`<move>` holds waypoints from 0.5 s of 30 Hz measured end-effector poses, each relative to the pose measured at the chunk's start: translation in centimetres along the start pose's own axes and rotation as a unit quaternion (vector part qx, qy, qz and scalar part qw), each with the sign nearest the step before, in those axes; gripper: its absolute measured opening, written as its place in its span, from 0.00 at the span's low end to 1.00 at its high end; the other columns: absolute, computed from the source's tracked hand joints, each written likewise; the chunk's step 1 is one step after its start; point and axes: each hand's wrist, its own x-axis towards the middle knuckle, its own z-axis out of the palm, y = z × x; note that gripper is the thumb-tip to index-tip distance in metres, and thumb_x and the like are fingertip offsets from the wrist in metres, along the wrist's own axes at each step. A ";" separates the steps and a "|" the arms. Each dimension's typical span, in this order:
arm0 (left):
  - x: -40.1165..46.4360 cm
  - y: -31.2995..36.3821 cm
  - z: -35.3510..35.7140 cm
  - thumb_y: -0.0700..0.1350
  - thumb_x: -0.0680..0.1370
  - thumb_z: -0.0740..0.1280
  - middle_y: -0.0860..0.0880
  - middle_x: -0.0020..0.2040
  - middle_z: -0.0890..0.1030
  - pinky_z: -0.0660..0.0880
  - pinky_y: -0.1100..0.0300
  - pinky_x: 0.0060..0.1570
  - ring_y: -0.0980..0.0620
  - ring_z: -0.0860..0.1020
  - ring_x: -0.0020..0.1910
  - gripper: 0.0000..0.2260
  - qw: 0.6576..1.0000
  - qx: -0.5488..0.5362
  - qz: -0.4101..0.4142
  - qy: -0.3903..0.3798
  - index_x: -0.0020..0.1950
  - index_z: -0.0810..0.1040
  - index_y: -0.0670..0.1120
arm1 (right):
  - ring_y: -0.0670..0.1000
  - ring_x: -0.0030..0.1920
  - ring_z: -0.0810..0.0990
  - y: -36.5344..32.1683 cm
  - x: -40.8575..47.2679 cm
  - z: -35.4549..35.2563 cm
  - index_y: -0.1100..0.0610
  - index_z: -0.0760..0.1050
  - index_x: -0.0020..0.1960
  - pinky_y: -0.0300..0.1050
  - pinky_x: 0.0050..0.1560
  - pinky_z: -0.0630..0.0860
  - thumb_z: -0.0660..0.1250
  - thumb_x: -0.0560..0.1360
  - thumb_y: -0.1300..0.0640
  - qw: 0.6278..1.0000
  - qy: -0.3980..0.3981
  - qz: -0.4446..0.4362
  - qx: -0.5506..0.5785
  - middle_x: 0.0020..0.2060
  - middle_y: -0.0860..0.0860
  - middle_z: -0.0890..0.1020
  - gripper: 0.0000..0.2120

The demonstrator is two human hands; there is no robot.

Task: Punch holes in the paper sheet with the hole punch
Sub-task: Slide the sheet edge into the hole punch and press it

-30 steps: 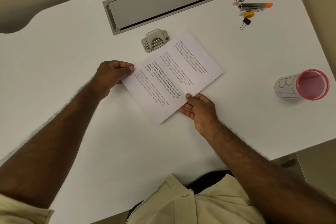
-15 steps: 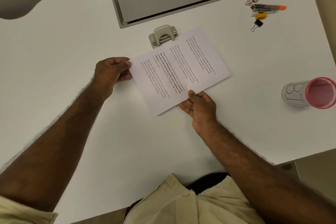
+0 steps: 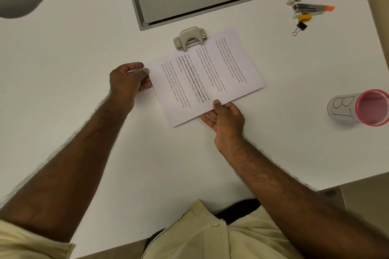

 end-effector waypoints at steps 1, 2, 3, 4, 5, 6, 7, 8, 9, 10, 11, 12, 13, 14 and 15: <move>0.1 0.1 0.1 0.36 0.80 0.74 0.44 0.44 0.85 0.86 0.57 0.43 0.52 0.86 0.35 0.13 1.000 0.002 0.000 0.005 0.63 0.81 0.37 | 0.55 0.47 0.91 0.0 0.1 0.1 0.57 0.81 0.55 0.49 0.40 0.87 0.71 0.82 0.61 1.000 0.000 0.001 -0.004 0.51 0.57 0.89 0.03; 0.2 0.2 0.1 0.36 0.79 0.74 0.44 0.44 0.85 0.86 0.56 0.44 0.52 0.86 0.36 0.13 1.000 0.005 0.001 0.009 0.63 0.81 0.37 | 0.56 0.47 0.91 -0.1 0.1 0.2 0.57 0.81 0.55 0.50 0.41 0.87 0.72 0.82 0.61 1.000 0.000 0.003 -0.008 0.52 0.57 0.89 0.03; 0.4 0.3 0.2 0.36 0.79 0.74 0.44 0.44 0.85 0.87 0.55 0.45 0.52 0.86 0.36 0.12 1.000 0.008 0.001 0.012 0.63 0.81 0.37 | 0.57 0.48 0.90 -0.1 0.1 0.2 0.57 0.81 0.55 0.50 0.40 0.87 0.72 0.82 0.61 1.000 0.000 0.007 -0.010 0.52 0.58 0.89 0.02; 0.5 0.4 0.2 0.36 0.79 0.74 0.44 0.45 0.85 0.87 0.55 0.45 0.51 0.86 0.36 0.12 1.000 0.010 0.002 0.014 0.62 0.82 0.38 | 0.57 0.48 0.90 -0.2 0.1 0.3 0.57 0.81 0.54 0.50 0.40 0.87 0.72 0.82 0.61 1.000 0.000 0.011 -0.011 0.52 0.58 0.89 0.02; 0.6 0.5 0.2 0.36 0.79 0.74 0.44 0.45 0.85 0.87 0.54 0.46 0.51 0.86 0.36 0.12 1.000 0.011 0.004 0.015 0.62 0.82 0.38 | 0.57 0.48 0.90 -0.2 0.1 0.4 0.57 0.81 0.53 0.50 0.39 0.87 0.72 0.82 0.61 1.000 0.001 0.016 -0.012 0.52 0.58 0.88 0.02; 0.7 0.6 0.2 0.37 0.79 0.74 0.44 0.45 0.85 0.87 0.54 0.46 0.51 0.86 0.36 0.12 1.000 0.013 0.006 0.016 0.62 0.82 0.38 | 0.57 0.48 0.90 -0.2 0.0 0.4 0.57 0.81 0.53 0.50 0.38 0.87 0.72 0.81 0.61 1.000 0.001 0.020 -0.011 0.52 0.59 0.88 0.01; 0.8 0.7 0.2 0.37 0.79 0.74 0.44 0.45 0.86 0.87 0.54 0.46 0.50 0.86 0.37 0.12 1.000 0.016 0.009 0.016 0.61 0.82 0.38 | 0.57 0.48 0.90 -0.2 0.0 0.5 0.57 0.81 0.53 0.49 0.38 0.87 0.72 0.81 0.61 1.000 0.001 0.022 -0.009 0.52 0.58 0.88 0.01; 0.9 0.8 0.3 0.37 0.79 0.74 0.43 0.46 0.86 0.87 0.54 0.46 0.50 0.86 0.37 0.11 1.000 0.018 0.012 0.016 0.61 0.82 0.39 | 0.57 0.48 0.90 -0.2 0.0 0.6 0.57 0.81 0.54 0.49 0.37 0.86 0.72 0.82 0.61 1.000 0.001 0.023 -0.007 0.52 0.58 0.88 0.02; 1.0 0.9 0.3 0.37 0.79 0.74 0.43 0.46 0.86 0.87 0.55 0.45 0.50 0.86 0.37 0.11 1.000 0.020 0.014 0.016 0.61 0.82 0.39 | 0.57 0.48 0.89 -0.2 0.0 0.6 0.57 0.81 0.54 0.49 0.37 0.86 0.72 0.82 0.61 1.000 0.002 0.024 -0.005 0.52 0.58 0.88 0.03; 1.1 1.0 0.4 0.37 0.79 0.74 0.43 0.46 0.86 0.86 0.55 0.44 0.50 0.86 0.37 0.11 1.000 0.021 0.016 0.016 0.61 0.82 0.39 | 0.57 0.48 0.89 -0.1 0.0 0.7 0.57 0.81 0.55 0.49 0.37 0.86 0.72 0.82 0.60 1.000 0.002 0.023 -0.002 0.52 0.58 0.88 0.03; 1.2 1.0 0.5 0.37 0.79 0.74 0.43 0.46 0.86 0.86 0.56 0.43 0.50 0.86 0.37 0.11 1.000 0.021 0.017 0.015 0.61 0.82 0.39 | 0.56 0.48 0.89 -0.1 0.0 0.8 0.57 0.81 0.56 0.49 0.37 0.86 0.72 0.82 0.60 1.000 0.003 0.022 0.001 0.52 0.58 0.88 0.04; 1.3 1.1 0.6 0.37 0.79 0.74 0.43 0.46 0.86 0.86 0.57 0.42 0.51 0.86 0.36 0.11 0.999 0.022 0.018 0.015 0.61 0.82 0.39 | 0.56 0.48 0.90 0.0 0.0 0.9 0.57 0.81 0.55 0.48 0.36 0.86 0.72 0.82 0.60 1.000 0.004 0.022 0.006 0.52 0.57 0.88 0.03; 1.3 1.2 0.7 0.37 0.79 0.74 0.43 0.46 0.86 0.85 0.58 0.40 0.51 0.86 0.36 0.11 0.999 0.023 0.018 0.017 0.61 0.82 0.39 | 0.56 0.47 0.90 0.1 -0.1 0.9 0.56 0.81 0.54 0.48 0.36 0.86 0.72 0.82 0.60 1.000 0.005 0.022 0.010 0.51 0.57 0.88 0.02; 1.4 1.2 0.8 0.37 0.79 0.74 0.43 0.46 0.86 0.85 0.58 0.40 0.51 0.86 0.36 0.11 0.999 0.024 0.017 0.018 0.61 0.82 0.38 | 0.55 0.47 0.89 0.2 -0.1 1.0 0.56 0.81 0.53 0.48 0.36 0.86 0.72 0.82 0.60 1.000 0.006 0.023 0.012 0.50 0.56 0.88 0.02; 1.4 1.2 0.8 0.37 0.79 0.74 0.43 0.45 0.86 0.85 0.59 0.39 0.51 0.86 0.36 0.11 0.999 0.026 0.015 0.019 0.61 0.82 0.38 | 0.55 0.47 0.89 0.3 -0.2 1.0 0.55 0.81 0.53 0.48 0.35 0.86 0.72 0.82 0.60 1.000 0.006 0.024 0.012 0.50 0.56 0.88 0.01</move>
